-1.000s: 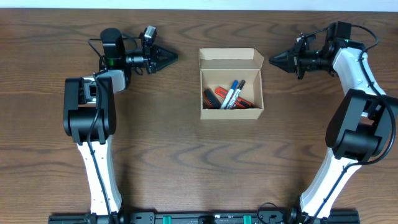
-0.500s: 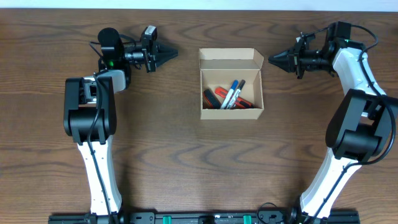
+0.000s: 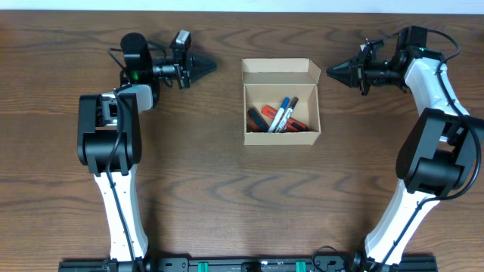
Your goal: Pack container
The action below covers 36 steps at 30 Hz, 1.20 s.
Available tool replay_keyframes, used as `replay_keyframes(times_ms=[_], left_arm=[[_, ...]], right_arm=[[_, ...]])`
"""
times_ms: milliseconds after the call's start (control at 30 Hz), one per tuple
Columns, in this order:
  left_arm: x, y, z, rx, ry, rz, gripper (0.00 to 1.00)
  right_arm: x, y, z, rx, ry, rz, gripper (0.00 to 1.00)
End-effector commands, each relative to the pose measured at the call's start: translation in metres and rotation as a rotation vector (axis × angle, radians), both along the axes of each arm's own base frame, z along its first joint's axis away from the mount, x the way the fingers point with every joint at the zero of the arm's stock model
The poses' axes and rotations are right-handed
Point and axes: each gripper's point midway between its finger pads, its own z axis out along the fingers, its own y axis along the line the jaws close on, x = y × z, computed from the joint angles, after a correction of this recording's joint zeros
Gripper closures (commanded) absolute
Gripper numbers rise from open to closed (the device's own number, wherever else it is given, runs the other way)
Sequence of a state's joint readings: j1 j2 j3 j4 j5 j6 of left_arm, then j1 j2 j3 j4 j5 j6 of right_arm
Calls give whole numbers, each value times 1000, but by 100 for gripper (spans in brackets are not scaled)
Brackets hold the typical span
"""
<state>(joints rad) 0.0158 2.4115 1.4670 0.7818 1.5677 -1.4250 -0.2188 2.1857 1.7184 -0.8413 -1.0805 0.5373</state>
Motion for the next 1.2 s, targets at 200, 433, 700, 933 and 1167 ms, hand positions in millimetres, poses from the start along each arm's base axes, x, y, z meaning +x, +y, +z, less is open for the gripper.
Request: replay_keyframes(times_ms=[200, 433, 700, 933, 1167], left_arm=[[-12, 0, -40, 67, -42, 27, 94], [-16, -12, -40, 64, -12, 2, 94], [-21, -26, -40, 62, 38, -22, 94], [-25, -36, -41, 62, 86, -40, 94], [-36, -68, -44, 82, 91, -87, 94]], right_arm=[[-4, -13, -22, -116, 51, -23, 98], [-4, -16, -51, -125, 108, -26, 98], [5, -3, -79, 44, 120, -8, 98], [17, -4, -77, 66, 94, -33, 98], [21, 11, -73, 81, 72, -5, 98]])
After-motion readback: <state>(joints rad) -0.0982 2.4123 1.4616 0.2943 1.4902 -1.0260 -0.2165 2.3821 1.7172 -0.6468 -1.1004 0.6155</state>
